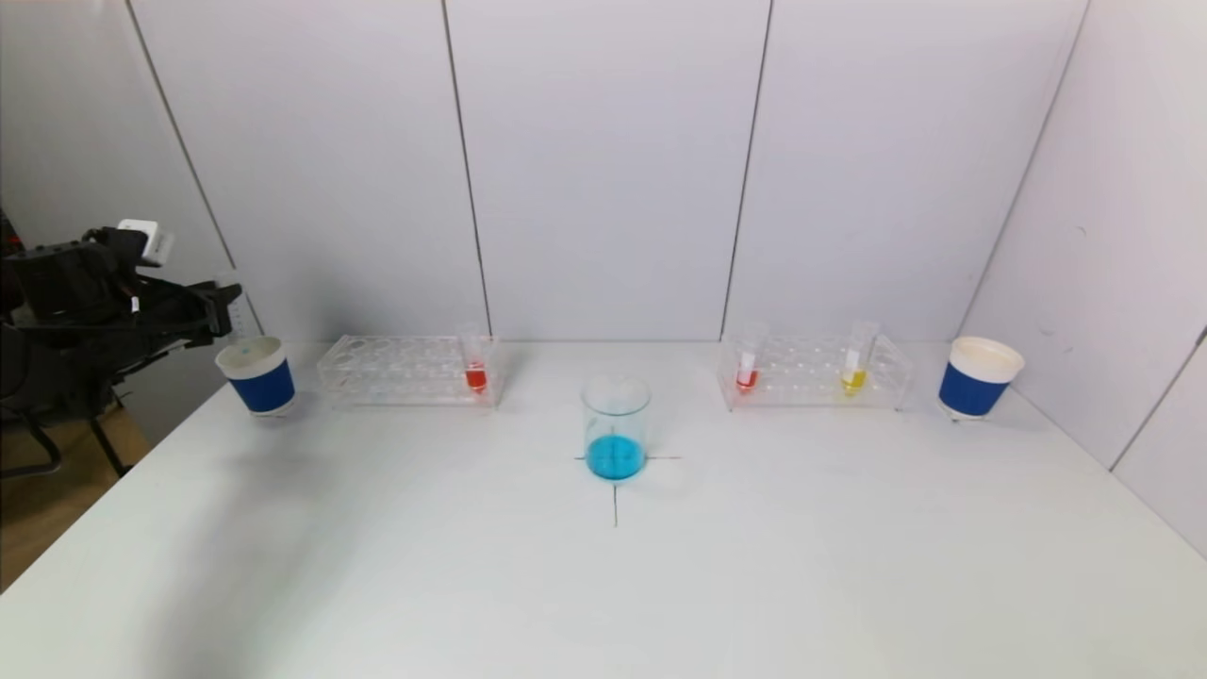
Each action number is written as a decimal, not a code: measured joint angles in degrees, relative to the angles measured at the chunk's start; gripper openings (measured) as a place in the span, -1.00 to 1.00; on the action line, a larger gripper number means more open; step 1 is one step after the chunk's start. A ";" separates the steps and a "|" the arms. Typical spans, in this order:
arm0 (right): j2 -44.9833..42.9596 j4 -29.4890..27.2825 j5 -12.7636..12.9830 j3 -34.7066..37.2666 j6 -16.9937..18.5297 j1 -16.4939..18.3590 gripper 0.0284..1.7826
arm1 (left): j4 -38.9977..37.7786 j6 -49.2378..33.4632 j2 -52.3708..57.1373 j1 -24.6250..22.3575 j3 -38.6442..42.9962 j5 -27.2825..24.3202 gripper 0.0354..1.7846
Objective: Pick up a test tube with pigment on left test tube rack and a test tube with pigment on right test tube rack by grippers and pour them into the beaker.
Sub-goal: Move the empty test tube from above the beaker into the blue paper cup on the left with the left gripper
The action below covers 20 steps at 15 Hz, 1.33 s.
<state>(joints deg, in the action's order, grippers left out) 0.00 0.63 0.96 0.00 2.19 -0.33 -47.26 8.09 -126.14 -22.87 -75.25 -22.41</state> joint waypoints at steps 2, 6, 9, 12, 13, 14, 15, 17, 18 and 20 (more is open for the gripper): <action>0.00 0.02 -0.02 0.00 0.00 0.00 0.99 | -2.55 0.06 0.01 0.16 1.88 0.02 -0.57; 0.00 0.02 0.00 0.00 0.00 0.00 0.99 | -4.30 0.13 0.06 0.18 4.67 -0.11 -0.57; 0.00 0.02 -0.02 0.00 0.00 0.00 0.99 | -4.66 0.04 0.09 0.22 5.63 -0.13 -0.57; 0.00 0.02 0.00 0.00 0.00 0.00 0.99 | -5.33 0.04 0.15 0.22 6.46 -0.16 -0.57; 0.00 0.02 -0.02 0.00 0.00 0.00 0.99 | -5.83 -0.05 0.17 0.22 6.75 -0.11 -0.57; 0.00 0.02 -0.02 0.00 -0.02 0.00 0.99 | -5.96 -0.05 0.17 0.22 6.99 -0.16 -0.57; 0.00 0.02 0.00 0.00 -0.02 0.00 0.99 | -5.96 -0.05 0.15 0.22 7.18 -0.17 -0.57; 0.00 0.02 0.00 0.00 0.00 0.00 0.99 | -6.01 -0.24 0.12 0.22 7.36 -0.16 -0.57; 0.00 0.00 0.00 0.00 0.00 0.00 0.99 | -6.03 -0.30 0.12 0.22 7.42 -0.16 -0.57; 0.00 0.02 0.00 0.00 0.00 0.00 0.99 | -6.03 -0.33 0.15 0.22 7.51 -0.16 -0.57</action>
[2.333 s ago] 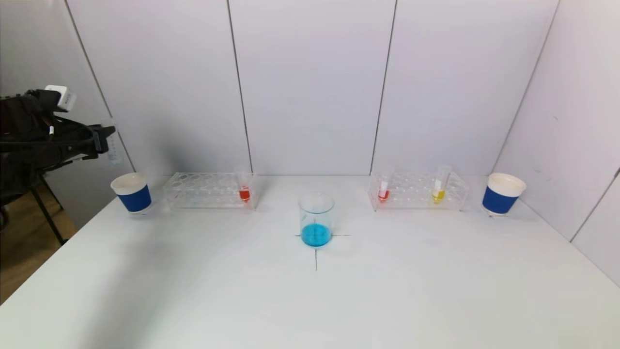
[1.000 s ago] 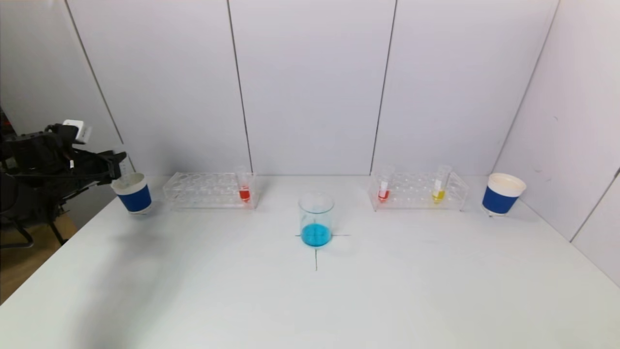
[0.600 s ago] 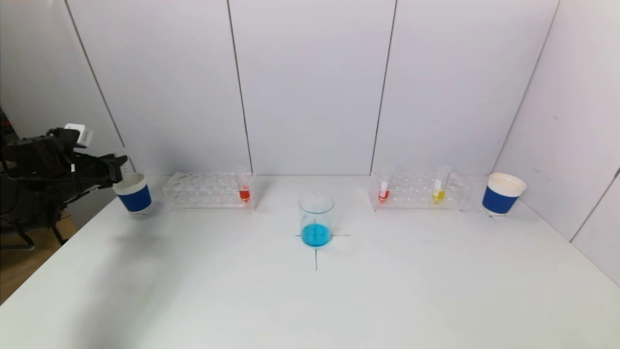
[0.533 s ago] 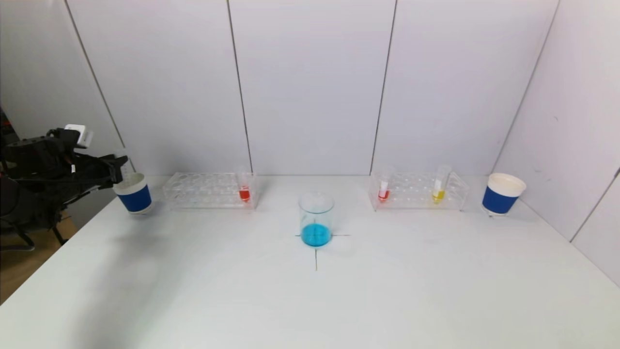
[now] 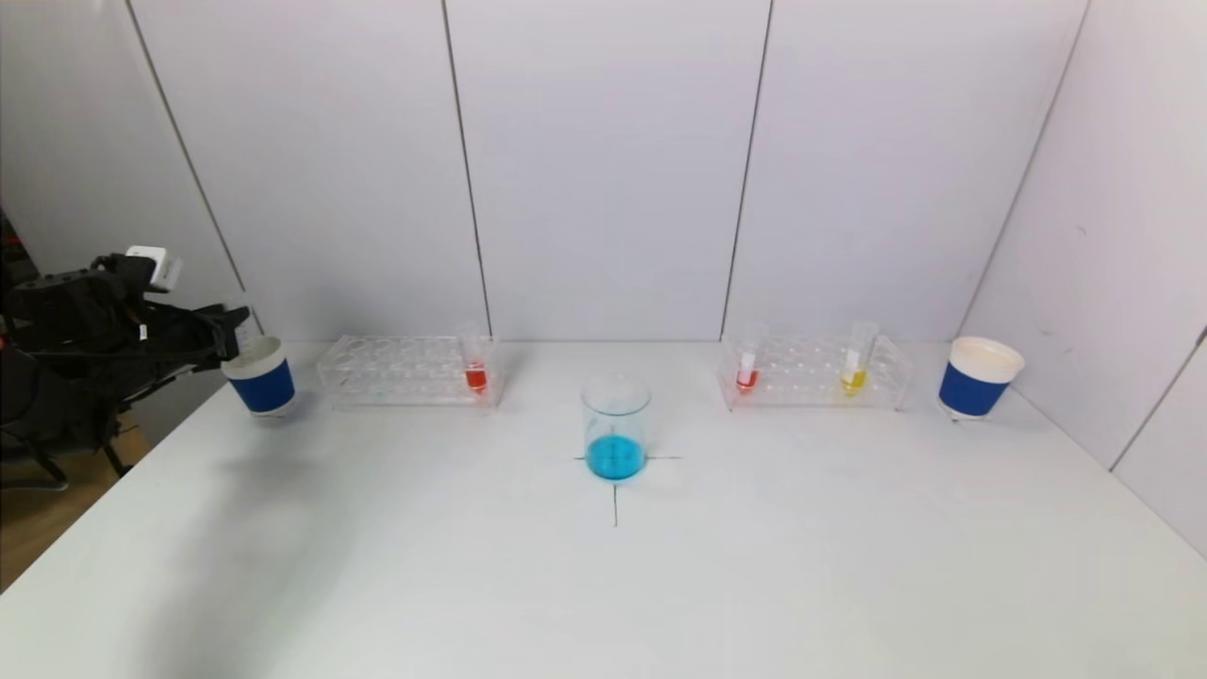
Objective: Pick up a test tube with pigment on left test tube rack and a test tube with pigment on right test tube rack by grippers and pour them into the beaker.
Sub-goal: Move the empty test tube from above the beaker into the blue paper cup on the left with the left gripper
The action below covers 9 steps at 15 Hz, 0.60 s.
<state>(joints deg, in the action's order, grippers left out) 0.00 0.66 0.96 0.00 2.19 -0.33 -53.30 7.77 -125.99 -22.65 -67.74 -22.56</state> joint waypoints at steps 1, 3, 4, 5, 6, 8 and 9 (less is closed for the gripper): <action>0.00 -0.02 -0.02 0.00 0.00 0.00 0.99 | 0.05 0.00 0.02 0.00 0.13 0.00 -0.57; 0.00 -0.02 0.00 0.00 0.00 0.00 0.99 | 0.07 0.04 0.02 0.00 0.41 0.02 -0.57; 0.00 0.00 0.00 0.00 0.00 0.00 0.99 | 0.05 0.02 0.02 0.00 0.51 0.02 -0.57; 0.00 0.00 0.00 0.00 0.00 0.00 0.99 | -0.06 0.02 0.02 0.00 0.51 0.07 -0.55; 0.00 0.00 0.00 0.00 0.00 0.00 0.99 | -0.30 0.00 0.05 0.00 0.51 0.09 -0.51; 0.00 0.00 0.00 0.00 0.00 0.00 0.99 | -2.49 0.02 0.00 0.00 0.49 0.09 -0.34; 0.00 0.00 0.00 0.00 0.00 0.00 0.99 | -3.04 0.00 -0.02 0.00 0.60 0.02 -0.19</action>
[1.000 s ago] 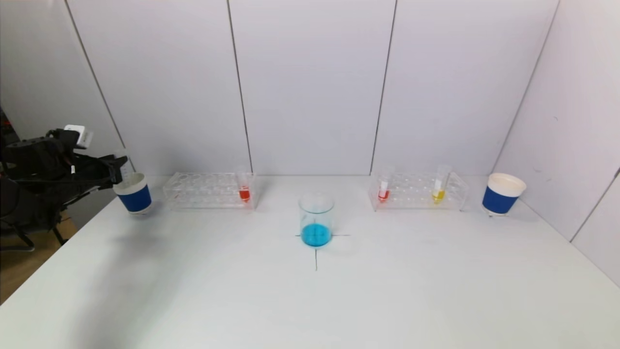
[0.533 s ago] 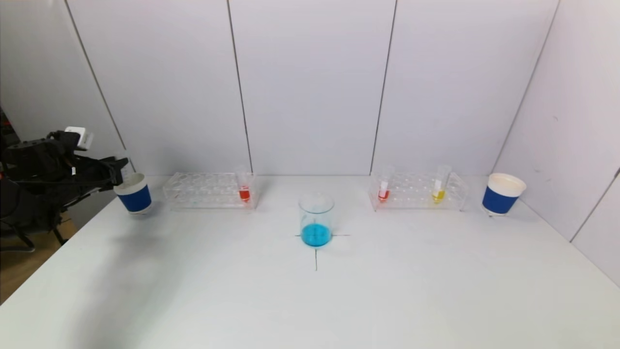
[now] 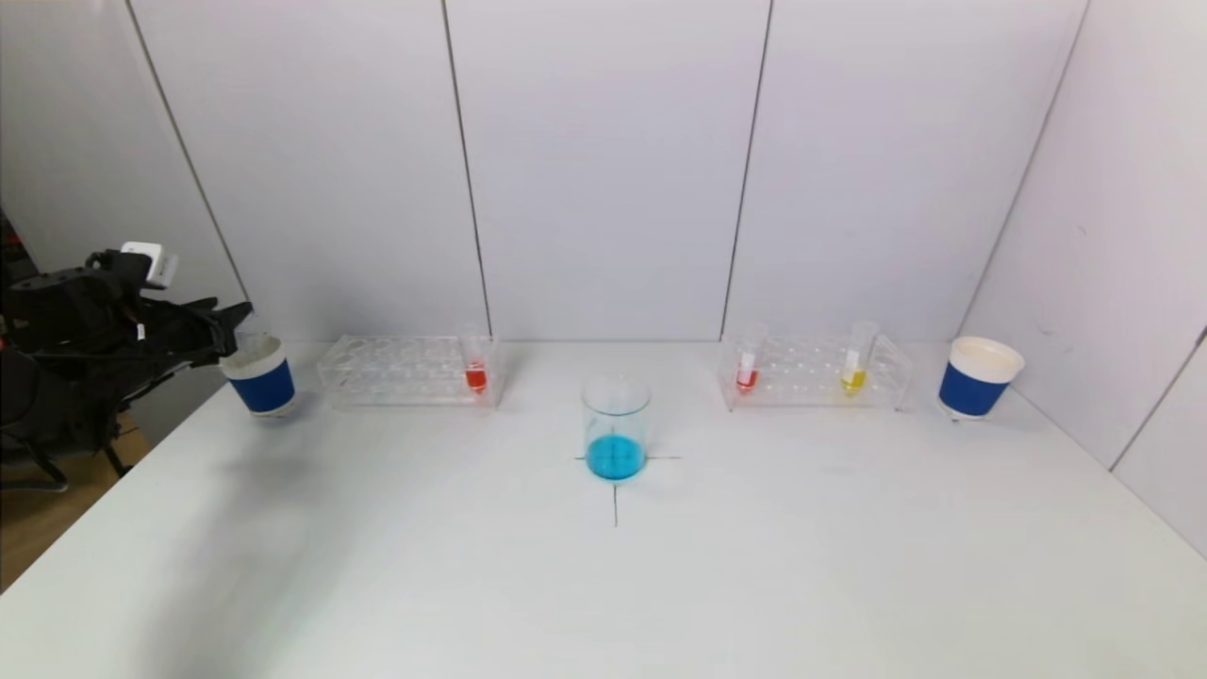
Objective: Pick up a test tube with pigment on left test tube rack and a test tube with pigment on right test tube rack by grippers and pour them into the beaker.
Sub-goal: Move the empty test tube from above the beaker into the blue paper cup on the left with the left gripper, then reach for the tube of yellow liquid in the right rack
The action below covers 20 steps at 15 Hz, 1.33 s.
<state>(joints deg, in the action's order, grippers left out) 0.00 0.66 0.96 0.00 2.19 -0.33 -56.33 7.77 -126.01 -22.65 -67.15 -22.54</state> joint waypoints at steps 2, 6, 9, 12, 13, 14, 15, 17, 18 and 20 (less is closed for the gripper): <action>0.00 0.00 0.00 0.00 -0.02 0.02 0.99 | -0.09 0.02 -0.04 0.00 0.23 0.00 0.17; 0.00 0.00 0.00 0.00 -0.02 0.00 0.99 | -0.20 0.00 -0.11 0.00 0.34 0.02 0.80; 0.00 0.00 0.00 0.00 0.00 0.00 0.99 | -0.11 0.02 0.24 0.00 0.34 0.39 0.97; 0.00 -0.02 0.00 0.00 0.00 0.00 0.99 | 0.44 0.09 2.10 0.00 0.63 0.52 0.98; 0.00 0.00 0.00 0.00 0.00 0.00 0.99 | 0.57 0.09 3.30 0.02 1.11 0.57 0.98; 0.00 -0.02 0.00 0.00 0.00 0.00 0.99 | 0.74 0.06 4.74 0.07 1.74 0.57 0.98; 0.00 -0.02 0.00 0.00 0.00 0.00 0.99 | 1.18 0.09 6.53 0.13 2.62 0.55 0.98; 0.00 0.00 -0.02 0.00 0.00 0.00 0.99 | 1.95 -0.27 11.22 0.83 4.72 0.55 0.98; 0.00 0.00 -0.02 0.00 0.00 0.00 0.99 | 2.45 -0.72 13.84 1.44 5.94 0.57 0.98; 0.00 0.00 0.00 0.00 -0.02 0.00 0.99 | 4.88 -1.54 20.09 3.45 8.68 0.66 0.98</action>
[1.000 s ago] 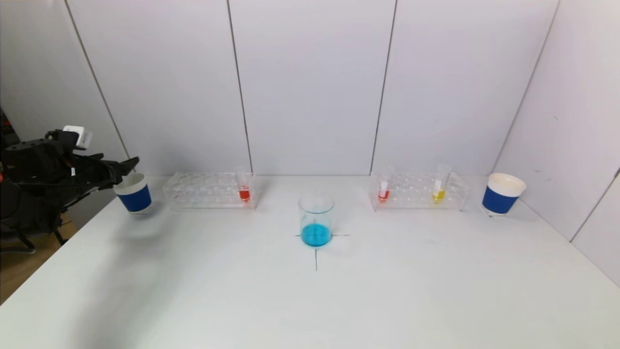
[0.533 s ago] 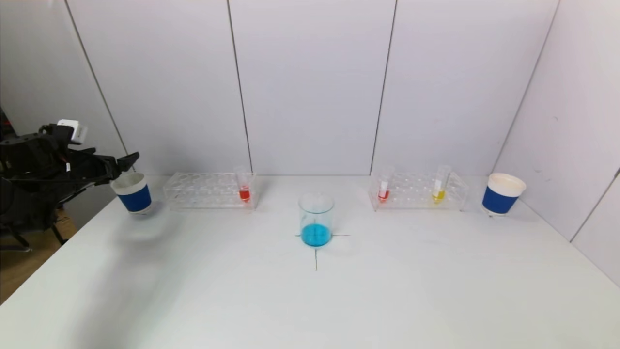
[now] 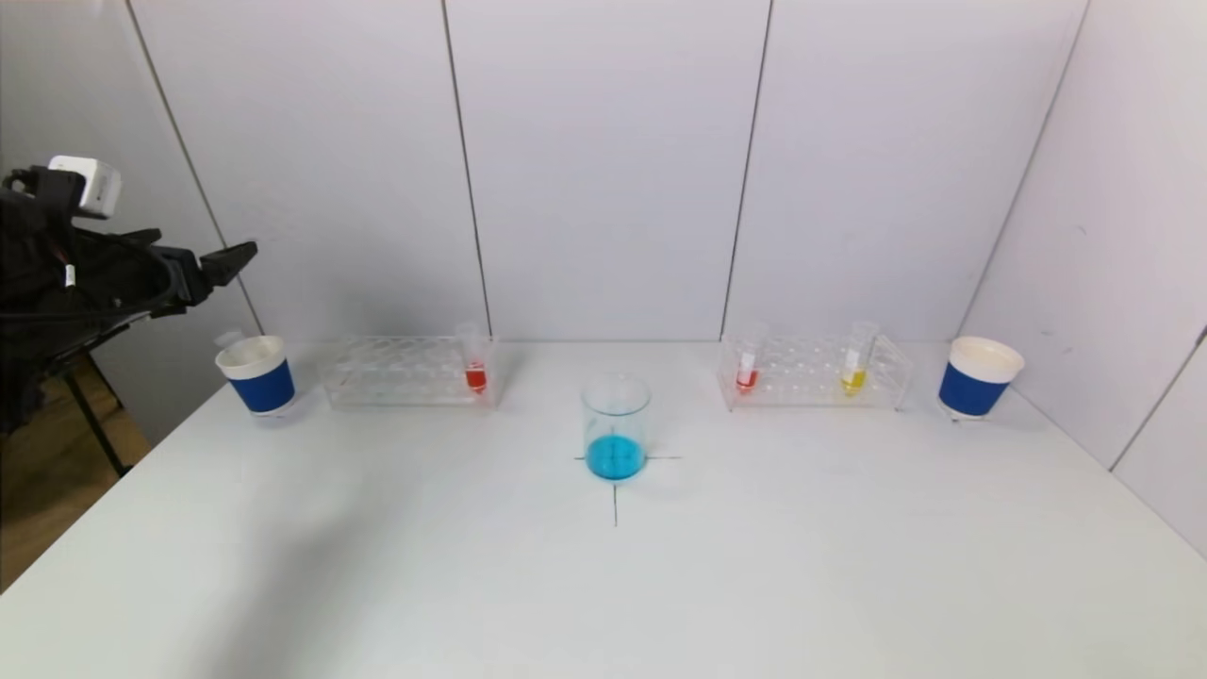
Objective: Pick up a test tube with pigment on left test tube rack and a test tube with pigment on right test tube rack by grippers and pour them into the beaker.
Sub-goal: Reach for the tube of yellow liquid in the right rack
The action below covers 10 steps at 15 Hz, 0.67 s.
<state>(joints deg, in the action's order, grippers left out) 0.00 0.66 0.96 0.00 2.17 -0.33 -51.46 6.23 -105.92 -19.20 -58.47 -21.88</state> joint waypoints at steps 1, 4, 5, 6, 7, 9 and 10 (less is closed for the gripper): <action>0.00 0.00 -0.02 0.00 0.02 0.00 0.99 | 2.07 -0.20 3.56 1.68 1.41 0.48 0.98; 0.00 0.00 0.00 0.00 0.02 0.00 0.99 | 8.61 -0.41 13.73 10.80 5.74 4.99 0.98; 0.00 0.00 0.00 0.00 0.02 0.00 0.99 | 10.58 -0.48 17.15 14.03 7.75 7.22 0.98; 0.00 -0.02 0.00 0.00 0.04 0.00 0.99 | 11.91 -0.50 20.22 16.46 9.83 9.33 0.98; 0.00 0.00 0.00 0.00 0.00 0.00 0.99 | 12.85 -0.50 23.17 18.30 12.06 11.22 0.98; 0.00 -0.02 0.00 0.00 0.02 0.00 0.99 | 13.84 -0.39 29.14 20.46 17.13 13.79 0.98; 0.00 -0.02 0.00 0.00 0.00 0.00 0.99 | 14.31 -0.33 32.02 20.91 19.41 14.62 0.98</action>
<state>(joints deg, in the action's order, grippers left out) 0.00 0.63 0.96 0.00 2.17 -0.33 -37.14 5.90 -73.90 1.71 -39.06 -7.27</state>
